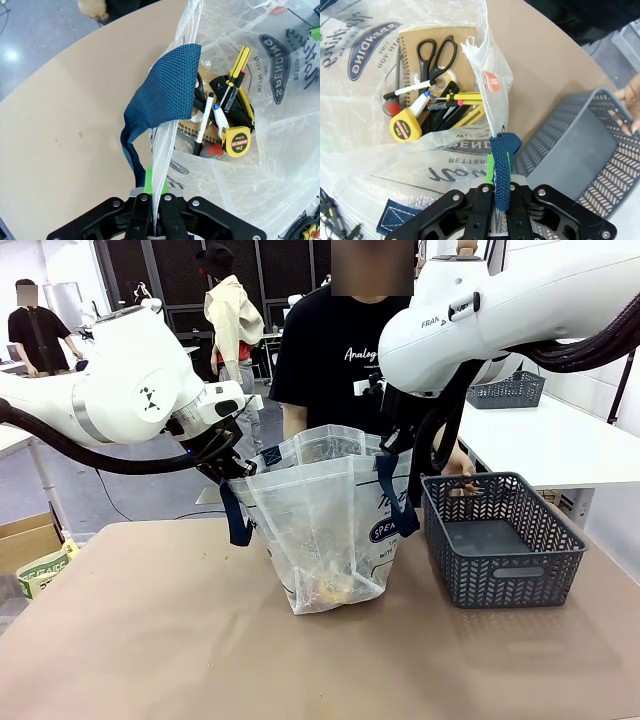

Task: Transfer purchased items from the store into the shopping bag.
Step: Move the Reusable shopping bag to the right side of the table.

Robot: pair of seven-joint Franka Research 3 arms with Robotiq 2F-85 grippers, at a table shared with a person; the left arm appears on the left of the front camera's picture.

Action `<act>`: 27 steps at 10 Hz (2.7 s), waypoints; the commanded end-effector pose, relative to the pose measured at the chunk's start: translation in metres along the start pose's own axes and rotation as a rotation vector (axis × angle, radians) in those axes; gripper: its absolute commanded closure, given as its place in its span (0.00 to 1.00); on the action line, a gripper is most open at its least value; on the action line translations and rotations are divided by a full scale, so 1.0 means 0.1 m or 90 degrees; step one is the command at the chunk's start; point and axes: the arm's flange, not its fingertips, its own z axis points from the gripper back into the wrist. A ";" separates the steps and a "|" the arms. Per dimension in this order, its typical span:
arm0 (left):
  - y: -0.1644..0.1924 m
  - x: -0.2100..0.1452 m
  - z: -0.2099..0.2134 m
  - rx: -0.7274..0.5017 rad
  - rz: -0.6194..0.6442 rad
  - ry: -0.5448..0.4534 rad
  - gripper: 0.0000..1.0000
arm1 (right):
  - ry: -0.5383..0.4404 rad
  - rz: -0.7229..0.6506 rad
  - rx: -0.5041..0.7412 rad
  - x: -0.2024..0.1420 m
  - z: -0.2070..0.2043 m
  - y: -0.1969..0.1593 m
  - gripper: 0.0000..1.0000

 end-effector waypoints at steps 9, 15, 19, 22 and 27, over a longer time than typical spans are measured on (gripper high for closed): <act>-0.14 0.15 0.01 0.024 0.084 0.033 1.00 | 0.074 -0.194 0.030 0.16 0.02 0.07 1.00; -0.16 0.14 -0.01 0.072 0.146 0.057 1.00 | 0.102 -0.324 0.022 0.15 0.02 0.05 1.00; -0.26 0.30 0.02 0.033 0.144 0.008 1.00 | 0.092 -0.383 0.020 0.31 -0.03 0.01 1.00; -0.44 0.46 0.05 -0.039 0.095 -0.023 1.00 | 0.093 -0.382 0.010 0.59 -0.06 -0.01 1.00; -0.59 0.63 -0.12 -0.091 0.104 -0.058 1.00 | 0.039 -0.341 0.039 0.93 -0.23 0.09 1.00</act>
